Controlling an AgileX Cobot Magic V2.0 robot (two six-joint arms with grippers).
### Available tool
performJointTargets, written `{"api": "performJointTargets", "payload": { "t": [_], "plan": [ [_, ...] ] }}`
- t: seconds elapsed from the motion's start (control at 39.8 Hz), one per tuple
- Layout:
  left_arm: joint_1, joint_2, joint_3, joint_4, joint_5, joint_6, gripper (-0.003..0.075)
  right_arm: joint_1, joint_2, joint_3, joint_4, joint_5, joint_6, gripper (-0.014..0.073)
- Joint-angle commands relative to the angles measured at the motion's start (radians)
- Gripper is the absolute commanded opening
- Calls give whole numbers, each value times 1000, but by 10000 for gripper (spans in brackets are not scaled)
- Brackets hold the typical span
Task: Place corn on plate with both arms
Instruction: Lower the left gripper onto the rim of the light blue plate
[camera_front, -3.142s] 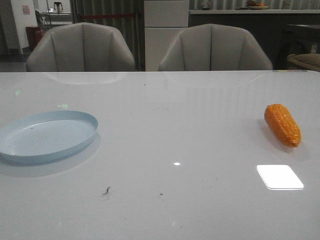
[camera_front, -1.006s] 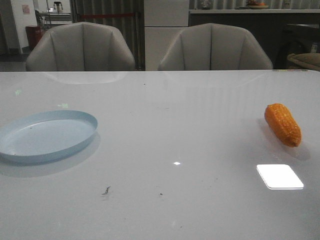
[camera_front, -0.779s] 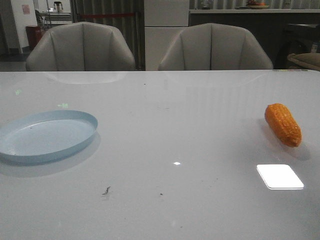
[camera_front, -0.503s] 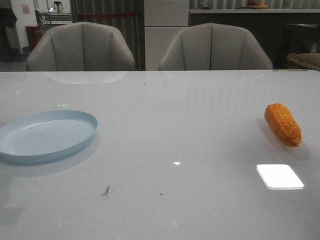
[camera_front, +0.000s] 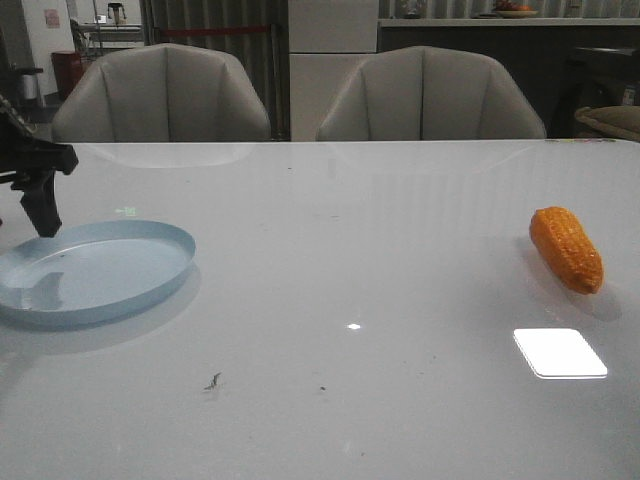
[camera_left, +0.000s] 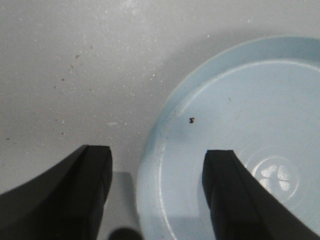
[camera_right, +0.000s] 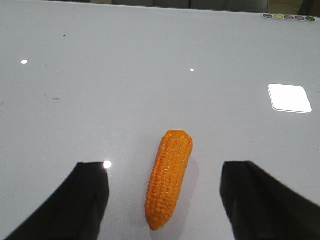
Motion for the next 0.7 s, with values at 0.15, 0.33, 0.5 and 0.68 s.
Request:
{"api": "performJointTargets", "payload": {
  "t": [0.15, 0.33, 0.5, 0.68],
  "plan": [
    [3, 4, -33, -23, -30, -3, 449, -4, -12, -36, 3, -79, -6, 580],
    [3, 10, -33, -23, -42, -3, 440, -4, -12, -36, 3, -79, -6, 580],
    [3, 14, -33, -23, -56, -3, 300, -4, -12, -36, 3, -79, -6, 580],
    [3, 26, -33, -21, -69, -3, 150, -4, -12, -36, 3, -78, -6, 580]
  ]
}}
